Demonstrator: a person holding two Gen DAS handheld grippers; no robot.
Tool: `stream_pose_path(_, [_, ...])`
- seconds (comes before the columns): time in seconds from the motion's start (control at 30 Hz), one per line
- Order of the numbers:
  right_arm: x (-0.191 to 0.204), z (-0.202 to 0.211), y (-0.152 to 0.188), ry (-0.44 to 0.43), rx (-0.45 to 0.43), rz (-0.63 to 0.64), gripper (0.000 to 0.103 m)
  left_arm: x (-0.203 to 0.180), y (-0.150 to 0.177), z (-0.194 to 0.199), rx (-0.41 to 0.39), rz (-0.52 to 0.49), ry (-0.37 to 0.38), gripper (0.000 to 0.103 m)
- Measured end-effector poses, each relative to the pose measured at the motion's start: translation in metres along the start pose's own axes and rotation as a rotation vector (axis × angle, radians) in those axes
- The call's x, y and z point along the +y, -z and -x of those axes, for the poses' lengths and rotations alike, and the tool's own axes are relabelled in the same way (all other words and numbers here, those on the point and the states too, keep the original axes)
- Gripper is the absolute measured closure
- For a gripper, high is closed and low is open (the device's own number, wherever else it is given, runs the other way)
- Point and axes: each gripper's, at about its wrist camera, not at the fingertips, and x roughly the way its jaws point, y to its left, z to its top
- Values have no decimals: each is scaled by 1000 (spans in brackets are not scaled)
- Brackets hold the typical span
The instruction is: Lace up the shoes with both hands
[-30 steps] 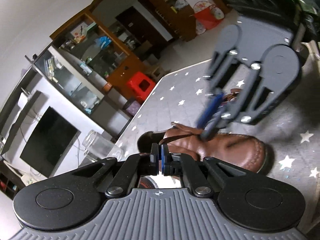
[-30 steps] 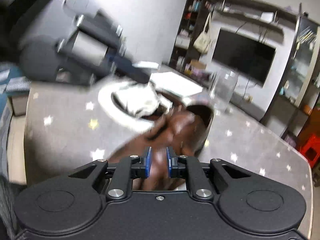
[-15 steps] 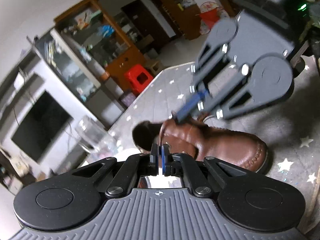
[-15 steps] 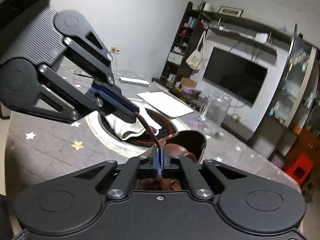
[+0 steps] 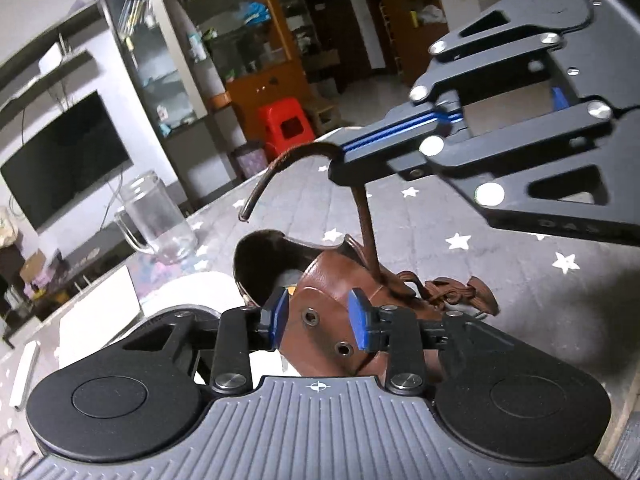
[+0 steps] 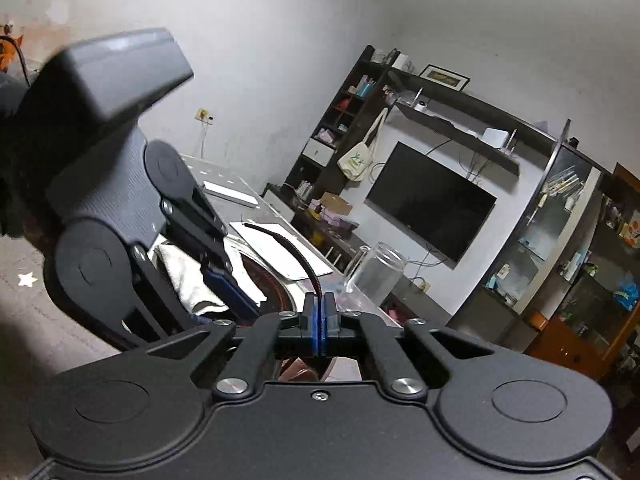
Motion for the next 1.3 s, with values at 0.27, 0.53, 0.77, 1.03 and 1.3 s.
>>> stream_pose_path(0.27, [4,-5,3,-2,0,5,102,1,-3,-1,-10,31,-18,67])
stream_pose_path(0.53, [-6,-12,10,0,15,21,102,12,3,10,-31,20,5,75])
stream_pose_path(0.77, [13,-19,12,-20,52,131,101,24,28,21,-33,-2,-41,81])
stream_pose_path(1.03, [50,-32,26,-1,110,396,102,28,37,18,-68,25,-28,82])
stream_pose_path(1.3, [79,-49,39,40,114,621,102,35,43,19,-82,50,-19,81])
